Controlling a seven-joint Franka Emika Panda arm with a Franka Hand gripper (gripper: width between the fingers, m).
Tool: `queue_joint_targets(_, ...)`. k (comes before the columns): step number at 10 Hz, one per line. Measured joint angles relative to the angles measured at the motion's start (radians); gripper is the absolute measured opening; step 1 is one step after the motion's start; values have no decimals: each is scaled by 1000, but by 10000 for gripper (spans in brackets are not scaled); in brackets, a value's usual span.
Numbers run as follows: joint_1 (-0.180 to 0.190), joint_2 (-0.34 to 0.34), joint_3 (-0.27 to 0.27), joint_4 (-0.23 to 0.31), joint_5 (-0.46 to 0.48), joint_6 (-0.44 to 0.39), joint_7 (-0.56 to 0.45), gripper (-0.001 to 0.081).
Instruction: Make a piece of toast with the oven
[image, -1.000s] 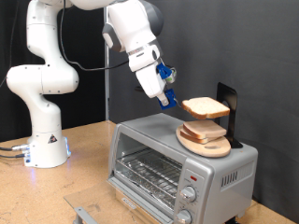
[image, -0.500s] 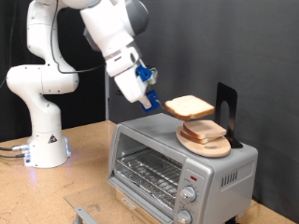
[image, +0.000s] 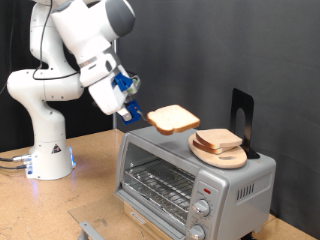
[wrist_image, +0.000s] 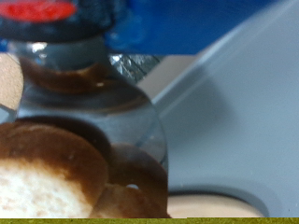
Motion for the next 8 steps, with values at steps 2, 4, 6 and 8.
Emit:
queue_joint_targets(2, -6, -19, -37, -26, -6, -18, -60, 448)
queue_joint_targets(4, -7, -42, -69, -47, -10, -43, -101, 448)
queue_joint_targets(6, -7, -51, -73, -54, -15, -48, -103, 448)
queue_joint_targets(8, -8, -41, -88, -61, -17, -66, -147, 448)
